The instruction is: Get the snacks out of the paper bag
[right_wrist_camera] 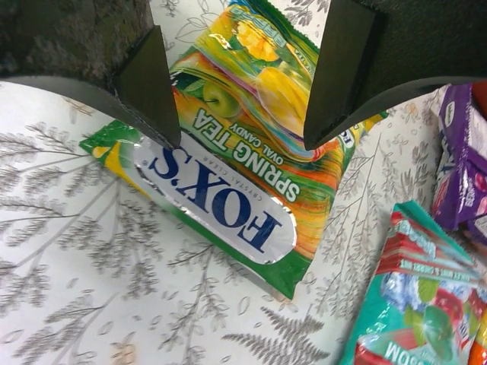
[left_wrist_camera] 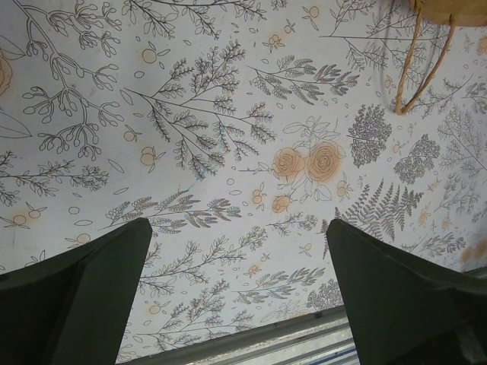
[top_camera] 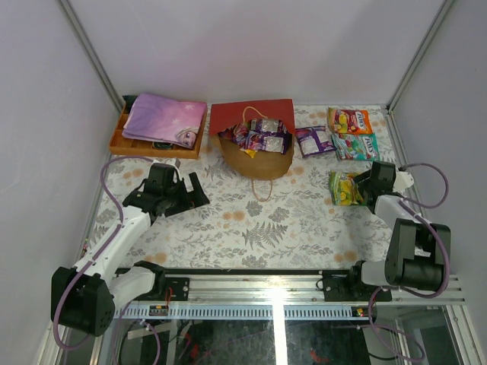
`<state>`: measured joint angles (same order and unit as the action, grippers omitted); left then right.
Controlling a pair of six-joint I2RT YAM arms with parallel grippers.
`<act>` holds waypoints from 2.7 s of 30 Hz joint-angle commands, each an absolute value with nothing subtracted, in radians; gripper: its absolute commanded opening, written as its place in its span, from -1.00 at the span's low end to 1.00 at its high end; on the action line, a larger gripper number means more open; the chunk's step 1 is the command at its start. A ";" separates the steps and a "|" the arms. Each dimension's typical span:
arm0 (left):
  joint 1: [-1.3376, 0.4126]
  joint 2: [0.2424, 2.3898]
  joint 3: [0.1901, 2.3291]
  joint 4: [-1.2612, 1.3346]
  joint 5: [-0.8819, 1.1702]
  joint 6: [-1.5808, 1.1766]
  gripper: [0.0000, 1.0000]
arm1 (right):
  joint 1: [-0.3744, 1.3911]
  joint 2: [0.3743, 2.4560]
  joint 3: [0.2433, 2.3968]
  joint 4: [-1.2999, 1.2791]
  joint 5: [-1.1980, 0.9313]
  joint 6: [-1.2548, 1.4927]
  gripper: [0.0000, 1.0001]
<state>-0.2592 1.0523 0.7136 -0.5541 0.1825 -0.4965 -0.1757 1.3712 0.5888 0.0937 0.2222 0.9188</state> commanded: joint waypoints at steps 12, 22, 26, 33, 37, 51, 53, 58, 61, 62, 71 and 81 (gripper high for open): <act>-0.264 1.054 0.725 -0.531 0.178 -0.482 1.00 | -0.135 1.160 0.665 -0.040 0.356 0.819 0.43; -0.266 1.055 0.725 -0.531 0.184 -0.480 1.00 | 0.078 1.332 0.830 -0.228 0.537 0.594 0.90; -0.269 1.056 0.725 -0.529 0.192 -0.480 1.00 | 0.078 1.347 0.804 -0.245 0.572 0.575 0.99; -0.270 1.057 0.724 -0.526 0.207 -0.479 1.00 | 0.078 1.444 0.802 -0.206 0.518 0.533 0.98; -0.272 1.055 0.725 -0.526 0.206 -0.478 1.00 | 0.078 1.502 0.818 -0.166 0.480 0.531 0.98; -0.272 1.070 0.723 -0.516 0.244 -0.476 1.00 | 0.008 1.627 0.875 -0.186 0.360 0.575 0.98; -0.272 1.071 0.722 -0.514 0.250 -0.476 1.00 | -0.026 1.636 0.876 -0.187 0.336 0.568 0.99; -0.274 1.083 0.721 -0.509 0.271 -0.474 1.00 | -0.098 1.658 0.883 -0.173 0.300 0.552 0.98; -0.275 1.086 0.721 -0.505 0.285 -0.474 1.00 | -0.117 1.659 0.899 -0.181 0.312 0.552 0.98; -0.276 1.087 0.720 -0.504 0.287 -0.474 1.00 | -0.119 1.659 0.903 -0.181 0.318 0.549 0.98; -0.286 1.076 0.718 -0.504 0.282 -0.474 1.00 | -0.123 1.741 0.982 -0.170 0.315 0.511 0.98; -0.293 1.095 0.722 -0.508 0.271 -0.474 1.00 | -0.086 1.438 0.989 -0.202 0.409 0.521 0.96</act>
